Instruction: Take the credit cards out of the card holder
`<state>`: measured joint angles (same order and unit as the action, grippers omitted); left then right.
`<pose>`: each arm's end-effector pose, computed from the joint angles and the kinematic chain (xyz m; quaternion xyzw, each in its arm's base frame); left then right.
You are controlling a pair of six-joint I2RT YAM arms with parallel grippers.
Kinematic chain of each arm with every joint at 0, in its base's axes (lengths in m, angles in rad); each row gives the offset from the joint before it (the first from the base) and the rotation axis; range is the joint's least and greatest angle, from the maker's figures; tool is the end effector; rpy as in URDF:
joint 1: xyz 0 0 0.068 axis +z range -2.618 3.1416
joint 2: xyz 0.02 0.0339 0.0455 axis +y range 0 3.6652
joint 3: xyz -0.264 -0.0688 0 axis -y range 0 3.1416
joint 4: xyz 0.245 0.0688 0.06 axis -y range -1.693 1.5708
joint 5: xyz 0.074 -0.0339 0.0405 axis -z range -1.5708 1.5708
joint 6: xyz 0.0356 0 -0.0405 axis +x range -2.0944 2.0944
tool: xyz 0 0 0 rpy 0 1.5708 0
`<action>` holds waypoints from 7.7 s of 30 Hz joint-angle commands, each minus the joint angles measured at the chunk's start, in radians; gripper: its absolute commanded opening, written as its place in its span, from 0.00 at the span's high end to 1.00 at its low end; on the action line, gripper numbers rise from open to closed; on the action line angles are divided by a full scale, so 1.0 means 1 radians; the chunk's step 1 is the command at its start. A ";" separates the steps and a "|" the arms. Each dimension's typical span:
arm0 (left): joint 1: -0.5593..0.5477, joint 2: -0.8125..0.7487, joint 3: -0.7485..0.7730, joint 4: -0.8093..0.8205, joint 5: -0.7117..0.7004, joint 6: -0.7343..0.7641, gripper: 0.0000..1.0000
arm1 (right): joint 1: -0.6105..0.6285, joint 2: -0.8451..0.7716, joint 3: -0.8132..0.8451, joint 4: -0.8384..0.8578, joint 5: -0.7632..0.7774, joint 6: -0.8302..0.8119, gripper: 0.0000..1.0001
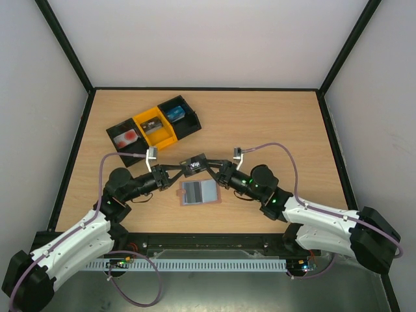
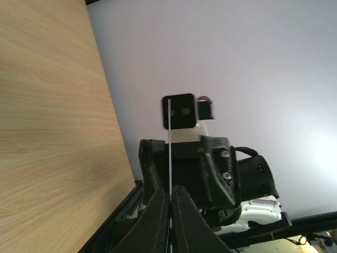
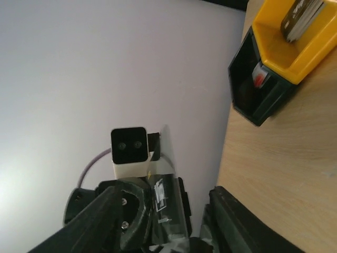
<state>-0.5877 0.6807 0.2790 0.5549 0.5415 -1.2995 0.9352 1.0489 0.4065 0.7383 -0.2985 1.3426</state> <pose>0.1289 -0.1079 0.2550 -0.0282 0.6586 -0.6944 0.2883 0.1269 0.1897 0.2540 0.0267 0.6734 0.7066 0.2156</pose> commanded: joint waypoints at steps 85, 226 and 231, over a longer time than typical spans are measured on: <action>0.657 1.231 1.058 -0.808 -0.175 0.649 0.96 | -0.003 -0.328 -0.041 -0.490 0.263 -0.316 0.02; 0.141 0.219 -0.111 -0.260 0.034 0.258 0.32 | 0.134 0.443 0.196 -0.582 0.166 -0.340 0.67; 0.129 0.158 -0.123 -0.294 0.022 0.244 0.29 | 0.138 0.472 0.191 -0.565 0.148 -0.341 0.68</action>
<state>-0.4500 0.8780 0.1692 0.2687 0.5789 -1.0252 1.0626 1.4952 0.5823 0.2008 -0.1749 1.0203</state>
